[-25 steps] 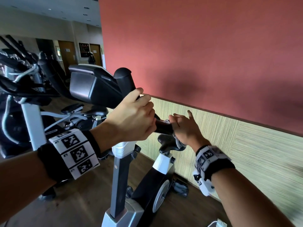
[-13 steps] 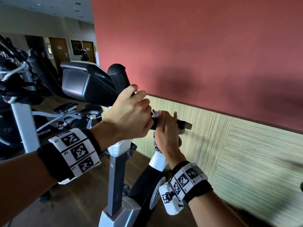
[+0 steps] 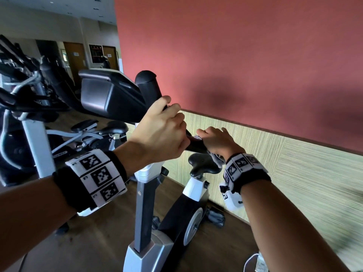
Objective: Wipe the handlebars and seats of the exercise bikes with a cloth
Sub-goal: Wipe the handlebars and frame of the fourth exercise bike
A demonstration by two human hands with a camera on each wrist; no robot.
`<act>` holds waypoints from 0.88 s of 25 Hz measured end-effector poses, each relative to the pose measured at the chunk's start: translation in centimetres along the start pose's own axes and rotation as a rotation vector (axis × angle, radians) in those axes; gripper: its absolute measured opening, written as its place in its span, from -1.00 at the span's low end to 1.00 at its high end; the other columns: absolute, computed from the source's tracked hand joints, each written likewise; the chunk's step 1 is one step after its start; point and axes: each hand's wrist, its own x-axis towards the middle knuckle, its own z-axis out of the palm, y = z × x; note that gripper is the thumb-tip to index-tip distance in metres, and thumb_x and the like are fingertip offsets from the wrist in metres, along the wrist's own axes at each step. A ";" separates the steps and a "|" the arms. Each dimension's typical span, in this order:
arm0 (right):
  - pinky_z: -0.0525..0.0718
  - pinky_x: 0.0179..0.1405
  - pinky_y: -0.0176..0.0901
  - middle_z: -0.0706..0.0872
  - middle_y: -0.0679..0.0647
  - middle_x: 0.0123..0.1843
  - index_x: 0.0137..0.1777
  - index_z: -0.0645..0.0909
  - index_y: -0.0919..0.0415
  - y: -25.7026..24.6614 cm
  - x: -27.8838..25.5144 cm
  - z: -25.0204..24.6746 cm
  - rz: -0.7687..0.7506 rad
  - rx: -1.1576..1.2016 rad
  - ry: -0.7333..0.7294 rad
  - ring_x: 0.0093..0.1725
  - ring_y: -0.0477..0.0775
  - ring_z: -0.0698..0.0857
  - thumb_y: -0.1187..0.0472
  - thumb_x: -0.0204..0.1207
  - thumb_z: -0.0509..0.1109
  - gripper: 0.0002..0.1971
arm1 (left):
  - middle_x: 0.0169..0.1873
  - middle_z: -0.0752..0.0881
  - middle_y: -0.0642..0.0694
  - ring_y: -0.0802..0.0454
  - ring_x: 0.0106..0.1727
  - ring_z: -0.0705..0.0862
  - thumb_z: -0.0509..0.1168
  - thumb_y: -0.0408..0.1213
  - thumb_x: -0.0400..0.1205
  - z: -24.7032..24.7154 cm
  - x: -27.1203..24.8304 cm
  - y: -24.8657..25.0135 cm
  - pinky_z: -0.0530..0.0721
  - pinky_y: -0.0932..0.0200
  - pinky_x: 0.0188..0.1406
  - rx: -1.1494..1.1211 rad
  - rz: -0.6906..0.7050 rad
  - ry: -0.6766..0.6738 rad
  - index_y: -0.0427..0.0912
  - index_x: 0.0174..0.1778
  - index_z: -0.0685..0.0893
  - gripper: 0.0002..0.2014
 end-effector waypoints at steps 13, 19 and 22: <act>0.40 -0.36 -0.03 0.51 0.01 -0.45 -0.35 0.31 -0.03 -5.3 -5.0 1.8 -0.241 0.652 0.478 -0.46 -0.02 0.48 0.08 0.86 -0.03 -0.55 | -0.55 0.54 -0.09 -0.14 -0.30 0.54 0.12 -0.24 0.62 -0.7 0.0 -0.2 0.47 -0.09 0.19 0.033 0.065 -0.065 -0.21 -0.52 0.63 -0.61; 0.38 -0.46 -0.41 0.55 -0.01 -0.41 -0.27 0.45 0.15 -2.8 -4.3 3.8 -0.081 0.665 0.580 -0.51 -0.17 0.58 0.08 0.88 -0.01 -0.54 | -0.49 0.63 -0.10 -0.15 -0.23 0.58 0.15 -0.25 0.62 -2.3 0.3 0.1 0.46 -0.12 0.32 -0.023 0.017 -0.255 -0.23 -0.44 0.70 -0.64; 0.67 -0.30 -0.05 0.59 0.03 -0.18 0.02 0.54 0.21 -1.9 -4.8 6.5 -0.131 0.522 0.835 -0.29 0.05 0.66 0.02 0.86 -0.03 -0.61 | -0.35 0.72 -0.17 -0.21 -0.09 0.61 0.21 -0.19 0.63 -3.6 0.1 0.6 0.35 -0.19 0.54 -0.063 -0.081 -0.335 -0.28 -0.31 0.79 -0.66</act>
